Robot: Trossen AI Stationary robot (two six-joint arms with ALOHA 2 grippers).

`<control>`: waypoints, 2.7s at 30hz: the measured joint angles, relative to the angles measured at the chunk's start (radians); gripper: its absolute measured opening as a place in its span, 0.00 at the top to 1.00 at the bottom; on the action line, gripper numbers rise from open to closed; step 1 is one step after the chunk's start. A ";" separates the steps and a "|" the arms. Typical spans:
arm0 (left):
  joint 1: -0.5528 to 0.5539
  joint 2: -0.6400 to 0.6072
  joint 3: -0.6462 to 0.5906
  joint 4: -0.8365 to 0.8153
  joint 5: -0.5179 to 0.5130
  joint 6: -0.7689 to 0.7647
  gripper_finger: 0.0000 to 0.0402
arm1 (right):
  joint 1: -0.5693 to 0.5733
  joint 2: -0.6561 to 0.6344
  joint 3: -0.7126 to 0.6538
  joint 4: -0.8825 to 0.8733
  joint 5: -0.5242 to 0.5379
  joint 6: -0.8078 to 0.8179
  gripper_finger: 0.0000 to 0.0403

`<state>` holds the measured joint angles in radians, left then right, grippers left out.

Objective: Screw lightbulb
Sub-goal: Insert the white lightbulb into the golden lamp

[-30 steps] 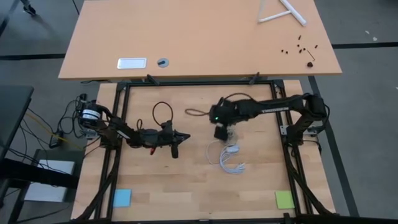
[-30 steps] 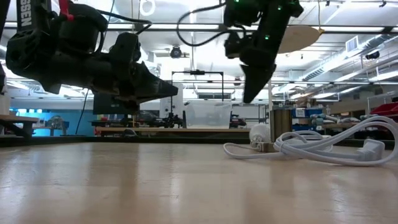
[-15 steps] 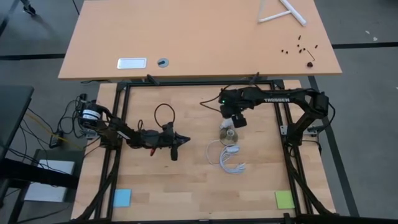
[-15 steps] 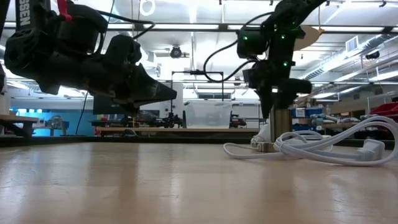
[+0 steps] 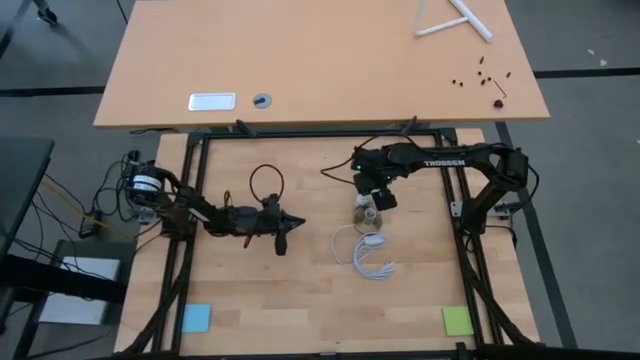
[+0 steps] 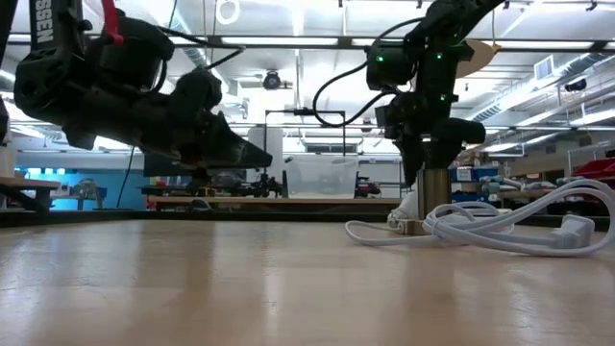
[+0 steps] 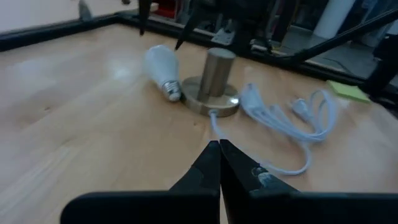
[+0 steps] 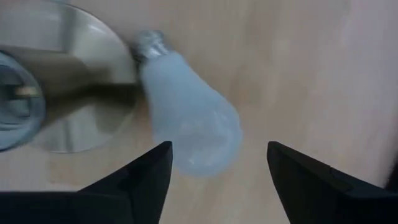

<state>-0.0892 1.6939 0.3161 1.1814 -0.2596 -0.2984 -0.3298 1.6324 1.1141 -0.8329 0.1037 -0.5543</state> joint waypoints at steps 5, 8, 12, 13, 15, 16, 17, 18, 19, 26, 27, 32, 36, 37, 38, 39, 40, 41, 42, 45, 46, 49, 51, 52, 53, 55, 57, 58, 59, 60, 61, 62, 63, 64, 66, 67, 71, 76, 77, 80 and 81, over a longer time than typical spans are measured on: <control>0.039 0.000 0.000 -0.034 0.006 -0.035 0.99 | -0.017 -0.025 0.000 -0.046 0.062 0.100 0.38; 0.062 0.000 0.010 -0.059 0.011 -0.074 0.99 | -0.063 -0.025 -0.019 -0.075 0.028 0.206 0.44; 0.077 0.000 0.075 -0.214 0.051 -0.077 0.99 | -0.094 -0.020 -0.119 0.008 -0.091 0.286 0.59; 0.079 0.000 0.101 -0.272 0.055 -0.075 0.99 | -0.091 -0.020 -0.142 0.056 -0.110 0.304 0.63; 0.081 0.000 0.149 -0.386 0.054 -0.069 0.99 | -0.080 -0.020 -0.177 0.135 -0.153 0.341 0.71; 0.081 0.000 0.171 -0.433 0.039 -0.068 0.99 | -0.071 -0.020 -0.191 0.177 -0.174 0.360 0.75; 0.081 0.000 0.190 -0.466 0.013 -0.066 0.99 | -0.059 -0.020 -0.204 0.229 -0.194 0.379 0.79; 0.081 0.000 0.205 -0.492 -0.020 -0.056 0.99 | -0.045 -0.020 -0.212 0.277 -0.214 0.396 0.82; 0.082 0.000 0.216 -0.510 -0.057 -0.047 0.99 | -0.032 -0.020 -0.215 0.319 -0.236 0.411 0.85; 0.146 0.000 0.251 -0.520 -0.079 -0.151 0.98 | 0.035 -0.023 -0.173 0.357 -0.203 0.550 0.91; 0.157 0.000 0.251 -0.521 -0.064 -0.164 0.97 | 0.036 -0.023 -0.164 0.364 -0.200 0.582 0.90; 0.218 0.000 0.252 -0.597 -0.049 -0.271 0.89 | 0.027 -0.012 -0.154 0.470 -0.202 0.688 0.87; 0.249 0.019 0.233 -0.637 -0.050 -0.339 0.83 | 0.025 0.009 -0.155 0.598 -0.215 0.743 0.88; 0.249 0.030 0.225 -0.613 -0.052 -0.344 0.83 | 0.028 0.018 -0.154 0.647 -0.222 0.746 0.88; 0.248 0.037 0.215 -0.585 -0.048 -0.356 0.83 | 0.030 0.025 -0.153 0.677 -0.235 0.747 0.88; 0.246 0.049 0.205 -0.550 -0.042 -0.361 0.83 | 0.038 0.033 -0.154 0.688 -0.251 0.747 0.88; 0.242 0.062 0.201 -0.503 -0.032 -0.365 0.83 | 0.046 0.043 -0.154 0.717 -0.268 0.747 0.88; 0.237 0.073 0.196 -0.465 -0.019 -0.367 0.83 | 0.053 0.049 -0.155 0.737 -0.285 0.747 0.87; 0.229 0.085 0.189 -0.440 -0.017 -0.368 0.84 | 0.064 0.052 -0.155 0.740 -0.296 0.747 0.87; 0.210 0.114 0.189 -0.375 -0.007 -0.368 0.86 | 0.094 0.052 -0.147 0.745 -0.313 0.771 0.81; 0.205 0.116 0.189 -0.361 -0.002 -0.367 0.87 | 0.107 0.052 -0.141 0.740 -0.317 0.785 0.78; 0.190 0.116 0.189 -0.362 -0.011 -0.360 0.88 | 0.151 0.050 -0.110 0.684 -0.318 0.818 0.67; 0.186 0.114 0.186 -0.363 -0.025 -0.350 0.89 | 0.190 0.050 -0.086 0.661 -0.310 0.842 0.58; 0.186 0.113 0.187 -0.361 -0.030 -0.340 0.90 | 0.215 0.049 -0.079 0.661 -0.296 0.847 0.54; 0.186 0.113 0.187 -0.361 -0.036 -0.337 0.91 | 0.243 0.049 -0.075 0.664 -0.272 0.845 0.49; 0.186 0.113 0.187 -0.363 -0.042 -0.330 0.92 | 0.304 0.055 -0.068 0.678 -0.203 0.796 0.39; 0.186 0.113 0.187 -0.362 -0.043 -0.311 0.94 | 0.356 0.067 -0.068 0.696 -0.140 0.730 0.31; 0.186 0.113 0.186 -0.362 -0.043 -0.307 0.95 | 0.374 0.074 -0.068 0.700 -0.124 0.702 0.28; 0.186 0.113 0.184 -0.362 -0.043 -0.303 0.96 | 0.388 0.084 -0.068 0.712 -0.111 0.681 0.25; 0.186 0.113 0.182 -0.361 -0.043 -0.296 0.97 | 0.395 0.094 -0.068 0.727 -0.101 0.663 0.23; 0.186 0.113 0.176 -0.352 -0.043 -0.287 0.97 | 0.396 0.103 -0.068 0.732 -0.100 0.643 0.21; 0.186 0.113 0.165 -0.331 -0.043 -0.283 0.97 | 0.397 0.112 -0.068 0.737 -0.100 0.626 0.19; 0.186 0.113 0.152 -0.301 -0.043 -0.282 0.98 | 0.397 0.122 -0.067 0.751 -0.100 0.604 0.18; 0.186 0.113 0.136 -0.260 -0.041 -0.282 0.98 | 0.397 0.133 -0.067 0.756 -0.100 0.579 0.18; 0.186 0.112 0.098 -0.174 -0.032 -0.282 0.98 | 0.397 0.157 -0.067 0.758 -0.100 0.531 0.17; 0.186 0.112 0.081 -0.139 -0.026 -0.282 0.98 | 0.397 0.170 -0.067 0.760 -0.100 0.511 0.17; 0.186 0.112 0.036 -0.052 0.005 -0.282 0.99 | 0.388 0.236 -0.033 0.756 -0.101 0.428 0.18; 0.186 0.112 0.032 -0.049 0.011 -0.282 0.99 | 0.354 0.326 0.044 0.749 -0.102 0.408 0.18; 0.186 0.112 0.032 -0.049 0.011 -0.282 0.99 | 0.348 0.343 0.056 0.747 -0.103 0.400 0.18; 0.186 0.112 0.032 -0.048 0.010 -0.281 0.99 | 0.335 0.389 0.086 0.735 -0.136 0.366 0.20; 0.186 0.112 0.032 -0.049 0.010 -0.277 0.99 | 0.333 0.399 0.095 0.735 -0.147 0.360 0.20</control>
<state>0.0963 1.8057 0.3481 1.1325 -0.2492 -0.5758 0.0035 2.0314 1.2086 -0.0976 -0.0429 -0.1947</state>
